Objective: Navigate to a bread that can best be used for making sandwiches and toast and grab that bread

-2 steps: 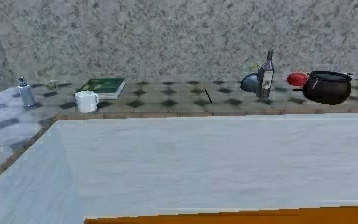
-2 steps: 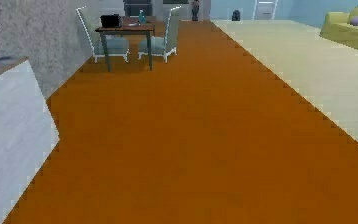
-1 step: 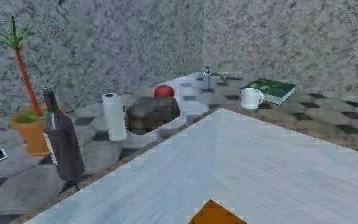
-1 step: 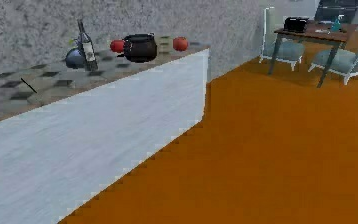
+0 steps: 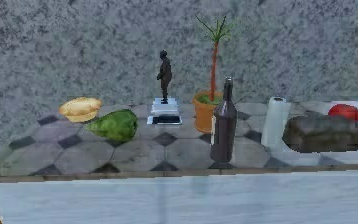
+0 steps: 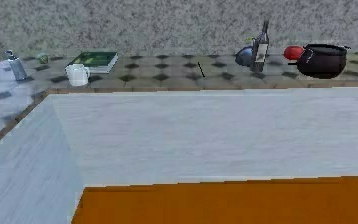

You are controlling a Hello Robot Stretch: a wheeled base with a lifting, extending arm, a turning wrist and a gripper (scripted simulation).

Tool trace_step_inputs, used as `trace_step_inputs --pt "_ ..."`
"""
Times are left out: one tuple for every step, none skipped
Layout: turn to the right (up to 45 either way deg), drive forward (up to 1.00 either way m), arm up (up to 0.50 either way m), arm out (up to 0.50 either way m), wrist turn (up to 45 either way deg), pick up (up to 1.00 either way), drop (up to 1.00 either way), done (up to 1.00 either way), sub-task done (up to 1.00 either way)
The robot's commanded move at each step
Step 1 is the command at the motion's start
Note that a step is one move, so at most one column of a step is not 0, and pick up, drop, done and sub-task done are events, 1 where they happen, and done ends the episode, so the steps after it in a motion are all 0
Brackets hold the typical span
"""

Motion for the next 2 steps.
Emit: trace_step_inputs --pt "-45.0 0.0 0.0 0.0 0.0 0.0 0.0 0.0 0.0" --pt "42.0 0.0 0.0 0.0 0.0 0.0 0.0 0.0 0.0"
